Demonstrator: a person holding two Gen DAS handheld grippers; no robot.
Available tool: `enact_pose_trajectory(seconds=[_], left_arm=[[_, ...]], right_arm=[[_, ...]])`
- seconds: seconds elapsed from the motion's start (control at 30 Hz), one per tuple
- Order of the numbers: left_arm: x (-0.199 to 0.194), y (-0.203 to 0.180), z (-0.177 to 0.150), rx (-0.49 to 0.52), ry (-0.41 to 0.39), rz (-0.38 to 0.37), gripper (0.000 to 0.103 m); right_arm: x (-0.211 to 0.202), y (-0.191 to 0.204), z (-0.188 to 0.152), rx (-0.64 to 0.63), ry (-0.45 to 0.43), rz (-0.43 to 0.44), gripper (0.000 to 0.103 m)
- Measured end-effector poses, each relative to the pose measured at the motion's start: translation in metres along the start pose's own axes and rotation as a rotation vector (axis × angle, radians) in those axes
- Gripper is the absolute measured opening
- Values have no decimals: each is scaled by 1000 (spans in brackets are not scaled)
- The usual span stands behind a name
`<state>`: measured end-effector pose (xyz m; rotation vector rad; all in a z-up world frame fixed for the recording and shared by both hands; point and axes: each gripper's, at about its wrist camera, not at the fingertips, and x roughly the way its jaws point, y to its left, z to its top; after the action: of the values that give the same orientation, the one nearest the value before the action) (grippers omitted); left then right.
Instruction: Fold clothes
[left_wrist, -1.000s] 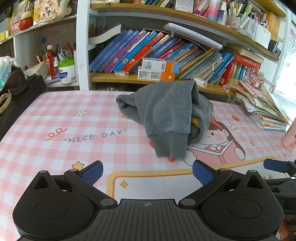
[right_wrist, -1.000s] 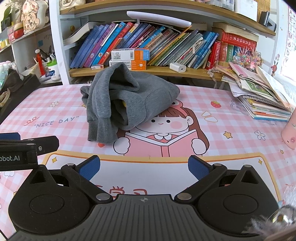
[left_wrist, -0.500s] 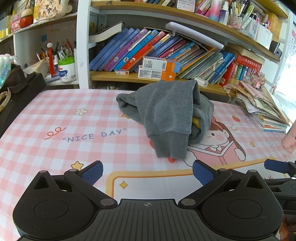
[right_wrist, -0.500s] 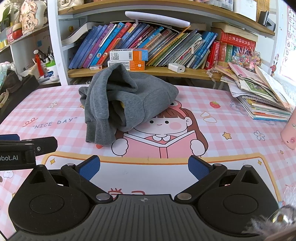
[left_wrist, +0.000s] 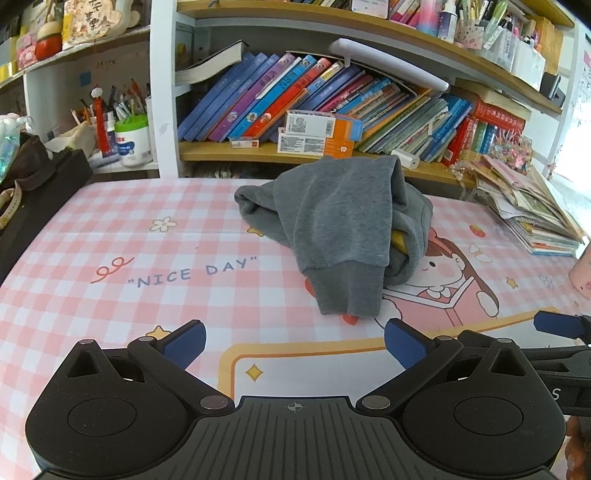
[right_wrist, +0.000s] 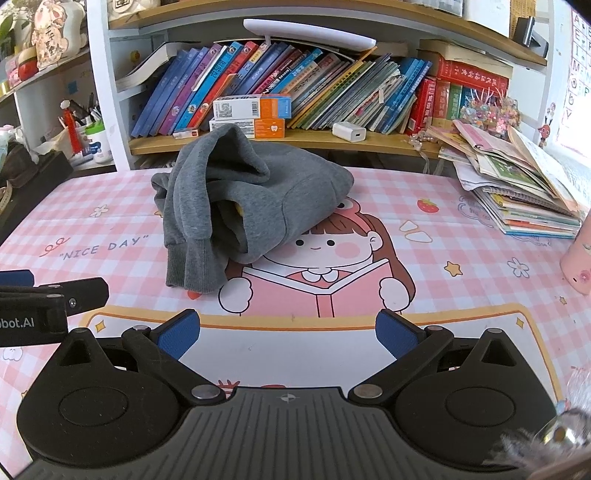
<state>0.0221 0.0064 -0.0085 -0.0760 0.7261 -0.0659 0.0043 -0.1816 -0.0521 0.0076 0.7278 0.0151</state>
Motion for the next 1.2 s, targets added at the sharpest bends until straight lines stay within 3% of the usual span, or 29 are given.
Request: enact_pose_trajectory(seconds=[0.97, 1.2], left_arm=[[21, 10, 19, -33, -59, -47, 103], [32, 16, 29, -66, -86, -29, 103]], right_arm=[[30, 6, 21, -47, 3, 74, 100], [48, -1, 38, -79, -25, 52, 99]])
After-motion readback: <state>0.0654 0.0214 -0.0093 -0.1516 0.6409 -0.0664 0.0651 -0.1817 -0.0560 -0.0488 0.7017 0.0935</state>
